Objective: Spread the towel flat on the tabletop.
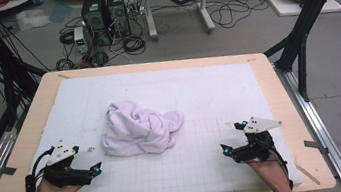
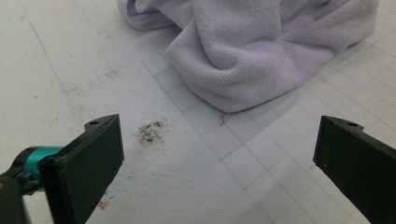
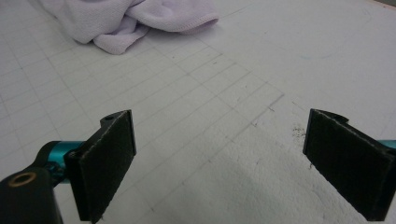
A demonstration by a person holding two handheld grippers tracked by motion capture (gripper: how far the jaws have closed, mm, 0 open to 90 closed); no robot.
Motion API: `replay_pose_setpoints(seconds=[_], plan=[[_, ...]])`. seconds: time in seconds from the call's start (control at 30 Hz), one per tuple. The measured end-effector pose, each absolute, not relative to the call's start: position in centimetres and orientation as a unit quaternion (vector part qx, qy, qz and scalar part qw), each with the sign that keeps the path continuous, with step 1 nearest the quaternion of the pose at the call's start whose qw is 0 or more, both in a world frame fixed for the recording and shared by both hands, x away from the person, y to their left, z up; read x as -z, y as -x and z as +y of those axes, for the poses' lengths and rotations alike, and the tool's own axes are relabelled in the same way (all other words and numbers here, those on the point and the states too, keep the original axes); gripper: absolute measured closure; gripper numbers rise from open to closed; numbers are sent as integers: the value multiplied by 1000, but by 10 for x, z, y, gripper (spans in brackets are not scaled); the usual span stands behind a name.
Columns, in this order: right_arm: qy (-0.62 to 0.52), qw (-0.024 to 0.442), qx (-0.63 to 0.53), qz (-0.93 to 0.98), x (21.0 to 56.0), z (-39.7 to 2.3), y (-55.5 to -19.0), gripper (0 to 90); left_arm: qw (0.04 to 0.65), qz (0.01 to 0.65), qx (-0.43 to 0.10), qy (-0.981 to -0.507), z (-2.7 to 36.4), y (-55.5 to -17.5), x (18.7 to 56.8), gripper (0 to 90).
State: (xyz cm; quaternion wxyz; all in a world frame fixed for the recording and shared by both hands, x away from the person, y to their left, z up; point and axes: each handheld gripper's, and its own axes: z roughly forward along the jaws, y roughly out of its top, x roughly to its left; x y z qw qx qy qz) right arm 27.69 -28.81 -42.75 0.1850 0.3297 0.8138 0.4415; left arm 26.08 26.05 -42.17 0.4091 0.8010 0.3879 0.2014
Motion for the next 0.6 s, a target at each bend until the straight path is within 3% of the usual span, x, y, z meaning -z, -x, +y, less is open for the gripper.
replay_pose_setpoints(seconds=[0.6], plan=[[-321, 170, -445, 819, 425, -274, -291, 86, 412, 386, -201, -800, 259, -261, 420, 38]])
